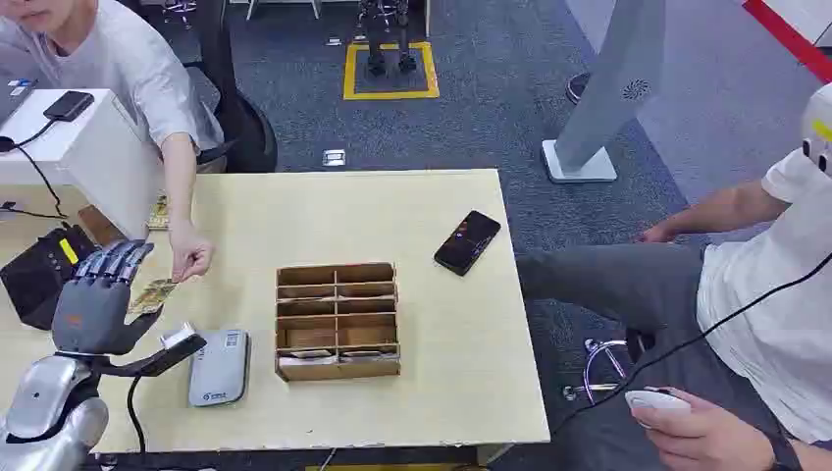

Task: Pass the card to the sensor for recognition and then transmit it.

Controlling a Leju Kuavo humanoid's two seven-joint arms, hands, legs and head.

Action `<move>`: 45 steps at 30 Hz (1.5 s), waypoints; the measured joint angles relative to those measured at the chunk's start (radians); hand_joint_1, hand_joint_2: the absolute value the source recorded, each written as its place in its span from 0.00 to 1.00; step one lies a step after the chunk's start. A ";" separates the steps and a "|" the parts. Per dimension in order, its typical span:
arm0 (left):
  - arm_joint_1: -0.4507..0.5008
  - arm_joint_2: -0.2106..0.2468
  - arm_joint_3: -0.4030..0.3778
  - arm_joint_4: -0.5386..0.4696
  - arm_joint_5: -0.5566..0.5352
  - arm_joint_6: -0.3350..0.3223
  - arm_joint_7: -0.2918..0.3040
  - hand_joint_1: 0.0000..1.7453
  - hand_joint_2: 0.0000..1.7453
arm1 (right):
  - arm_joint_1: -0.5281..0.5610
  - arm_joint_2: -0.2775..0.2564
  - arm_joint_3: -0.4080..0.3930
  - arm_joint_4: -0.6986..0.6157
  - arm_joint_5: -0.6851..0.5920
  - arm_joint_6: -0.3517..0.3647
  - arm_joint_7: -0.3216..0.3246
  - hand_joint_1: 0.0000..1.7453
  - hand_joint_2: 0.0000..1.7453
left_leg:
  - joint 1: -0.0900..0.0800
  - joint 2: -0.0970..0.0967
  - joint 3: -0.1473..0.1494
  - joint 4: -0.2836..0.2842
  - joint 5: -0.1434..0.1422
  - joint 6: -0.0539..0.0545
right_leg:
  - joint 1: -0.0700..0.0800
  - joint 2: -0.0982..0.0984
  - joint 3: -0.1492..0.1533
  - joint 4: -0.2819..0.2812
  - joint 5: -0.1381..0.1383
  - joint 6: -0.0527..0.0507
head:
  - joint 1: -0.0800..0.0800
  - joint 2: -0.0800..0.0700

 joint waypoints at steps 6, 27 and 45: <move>0.005 -0.004 0.005 0.000 0.017 -0.003 -0.009 1.00 1.00 | 0.000 0.000 0.000 0.000 0.005 0.000 0.000 0.00 1.00 | 0.000 0.000 0.000 0.000 0.000 0.000 | 0.000 0.000 0.000 0.000 0.000 0.000 | 0.000 0.000; 0.035 -0.102 0.096 -0.051 0.462 -0.189 -0.099 1.00 1.00 | -0.001 0.005 -0.017 0.000 0.025 -0.016 0.002 0.00 1.00 | 0.000 0.000 0.000 0.000 0.000 0.000 | 0.000 0.000 0.000 0.000 0.000 0.000 | 0.000 0.000; 0.140 -0.150 0.103 -0.178 0.674 -0.419 0.003 1.00 1.00 | 0.009 0.016 -0.052 0.001 0.021 -0.045 0.013 0.00 1.00 | 0.000 0.000 0.000 0.000 0.000 0.000 | 0.000 0.000 0.000 0.000 0.000 0.000 | 0.000 0.000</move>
